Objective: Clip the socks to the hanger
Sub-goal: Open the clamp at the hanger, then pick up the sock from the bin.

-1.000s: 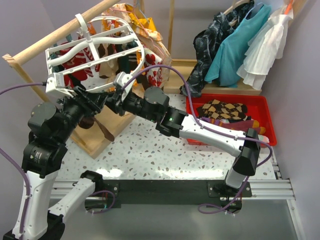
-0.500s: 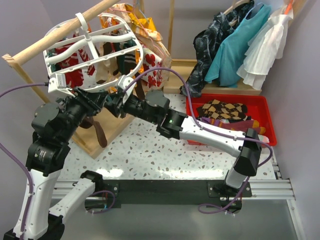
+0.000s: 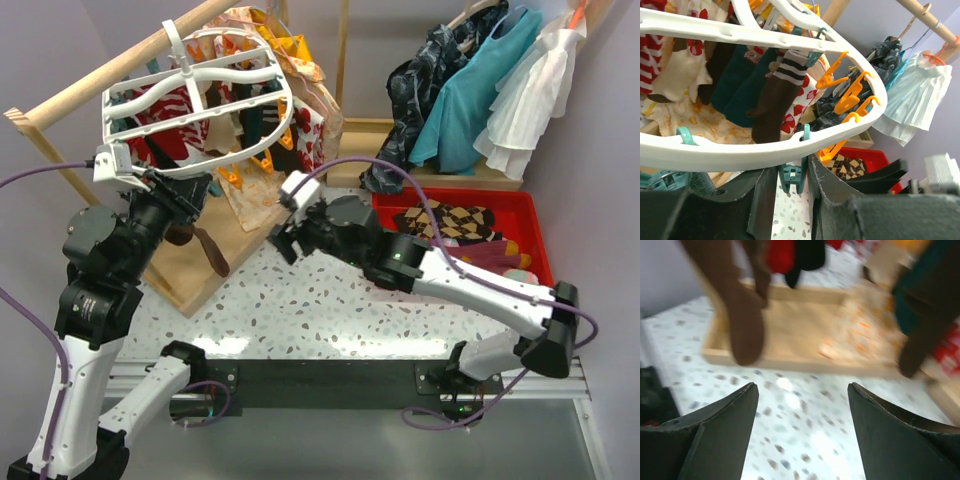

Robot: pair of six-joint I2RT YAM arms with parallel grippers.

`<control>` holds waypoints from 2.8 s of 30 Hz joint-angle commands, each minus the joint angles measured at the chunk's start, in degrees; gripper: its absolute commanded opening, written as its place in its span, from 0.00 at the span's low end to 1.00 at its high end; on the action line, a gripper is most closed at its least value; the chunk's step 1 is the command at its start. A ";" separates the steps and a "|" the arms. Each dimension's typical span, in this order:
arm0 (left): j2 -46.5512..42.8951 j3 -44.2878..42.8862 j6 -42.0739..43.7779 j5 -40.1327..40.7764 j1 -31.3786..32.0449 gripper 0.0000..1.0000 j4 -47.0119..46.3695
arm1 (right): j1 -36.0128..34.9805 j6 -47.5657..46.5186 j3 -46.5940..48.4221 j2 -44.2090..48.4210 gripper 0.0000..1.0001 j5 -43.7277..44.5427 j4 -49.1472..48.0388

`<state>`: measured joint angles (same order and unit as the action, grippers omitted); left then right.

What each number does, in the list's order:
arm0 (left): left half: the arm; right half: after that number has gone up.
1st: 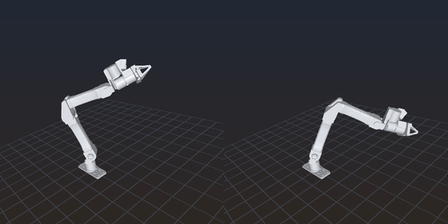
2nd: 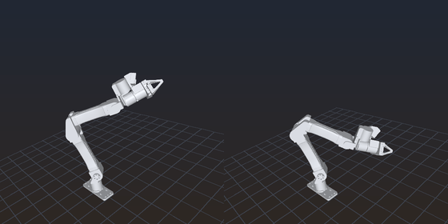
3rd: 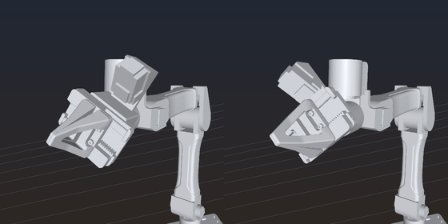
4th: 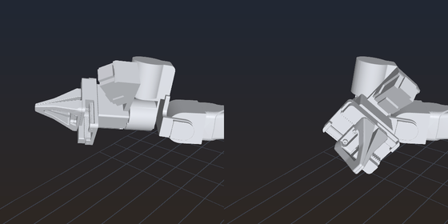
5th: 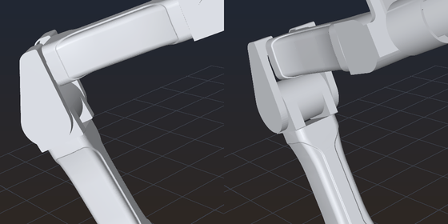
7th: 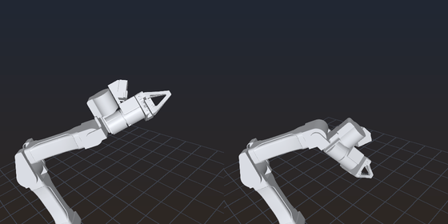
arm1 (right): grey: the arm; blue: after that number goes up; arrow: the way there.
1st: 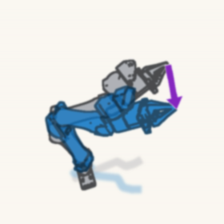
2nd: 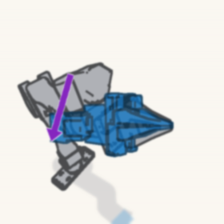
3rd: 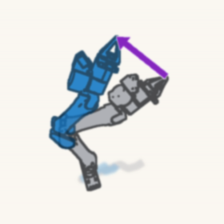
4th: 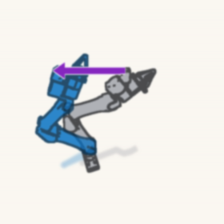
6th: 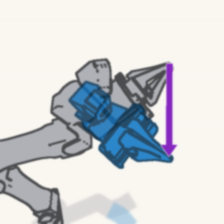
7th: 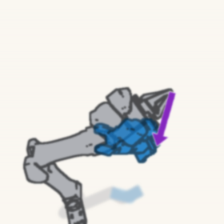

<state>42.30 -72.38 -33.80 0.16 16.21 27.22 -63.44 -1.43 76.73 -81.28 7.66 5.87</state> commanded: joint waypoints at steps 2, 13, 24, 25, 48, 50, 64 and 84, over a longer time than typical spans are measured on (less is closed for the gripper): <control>0.67 0.92 3.92 2.47 0.05 0.00 0.37 | 10.84 3.36 -6.14 11.21 0.77 11.93 16.44; 1.20 1.10 5.06 0.10 0.05 0.00 1.08 | 37.85 6.08 -14.41 14.57 0.77 9.85 25.86; 1.38 0.84 4.62 -1.48 0.05 0.00 1.52 | 44.19 10.92 -17.22 5.07 0.47 0.44 24.10; 1.38 0.84 4.71 -1.40 0.05 0.00 1.52 | 44.19 11.53 -18.36 5.07 0.46 -0.01 24.10; 1.55 1.10 5.06 -1.57 0.05 0.00 1.69 | 44.19 13.65 -24.44 2.00 0.43 5.61 15.93; 1.55 1.10 5.06 -1.48 0.05 0.00 1.78 | 44.28 13.47 -24.52 2.00 0.42 6.66 15.75; 1.47 0.84 4.80 -2.01 0.05 0.00 1.52 | 44.28 11.89 -22.59 4.01 0.00 9.48 20.05; 2.52 -2.41 4.36 -4.47 0.05 0.00 2.40 | 27.09 16.00 10.28 11.32 0.00 -19.86 28.95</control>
<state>43.88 -72.86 -30.37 -2.61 16.21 29.23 -28.45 10.96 81.82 -67.77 -1.87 35.16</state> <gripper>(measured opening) 0.317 0.022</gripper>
